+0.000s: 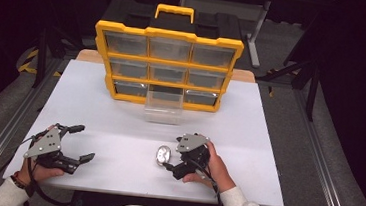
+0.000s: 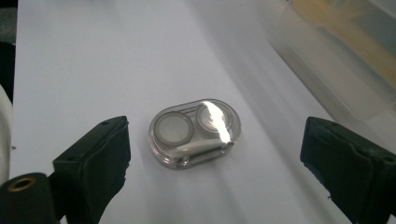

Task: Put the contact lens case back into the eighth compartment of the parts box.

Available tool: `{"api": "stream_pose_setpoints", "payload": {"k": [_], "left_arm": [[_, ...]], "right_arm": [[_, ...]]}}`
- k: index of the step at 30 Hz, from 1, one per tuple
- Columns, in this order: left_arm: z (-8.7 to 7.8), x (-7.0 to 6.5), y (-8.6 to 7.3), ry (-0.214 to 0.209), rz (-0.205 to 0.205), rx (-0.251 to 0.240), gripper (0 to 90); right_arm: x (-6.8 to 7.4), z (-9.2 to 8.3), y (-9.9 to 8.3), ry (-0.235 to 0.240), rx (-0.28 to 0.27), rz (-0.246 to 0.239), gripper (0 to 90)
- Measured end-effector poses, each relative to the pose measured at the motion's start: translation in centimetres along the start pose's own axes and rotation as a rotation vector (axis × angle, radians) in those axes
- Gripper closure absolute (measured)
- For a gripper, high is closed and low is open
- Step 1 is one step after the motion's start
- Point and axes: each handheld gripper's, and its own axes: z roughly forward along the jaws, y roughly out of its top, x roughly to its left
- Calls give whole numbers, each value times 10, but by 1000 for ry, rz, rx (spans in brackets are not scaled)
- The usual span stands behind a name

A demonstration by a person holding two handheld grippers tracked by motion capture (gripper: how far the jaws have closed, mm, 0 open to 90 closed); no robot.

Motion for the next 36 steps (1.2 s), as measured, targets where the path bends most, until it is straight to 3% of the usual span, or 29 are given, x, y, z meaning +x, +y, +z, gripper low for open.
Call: {"api": "stream_pose_setpoints", "payload": {"k": [4, 15, 22, 26, 36], "left_arm": [[0, 0, -1, -5, -6, 3, 73], [2, 0, -1, -16, 0, 17, 73], [2, 0, -1, -20, 3, 19, 76], [2, -1, -1, -21, 4, 19, 77], [2, 0, -1, -24, 6, 24, 80]], "right_arm": [[2, 14, 3, 34, 42, -20, 96], [-9, 41, 3, 70, 123, 10, 130], [-12, 41, 1, 128, 117, 38, 232], [-11, 40, 1, 135, 116, 31, 277], [-8, 39, 3, 123, 114, 11, 282]]}}
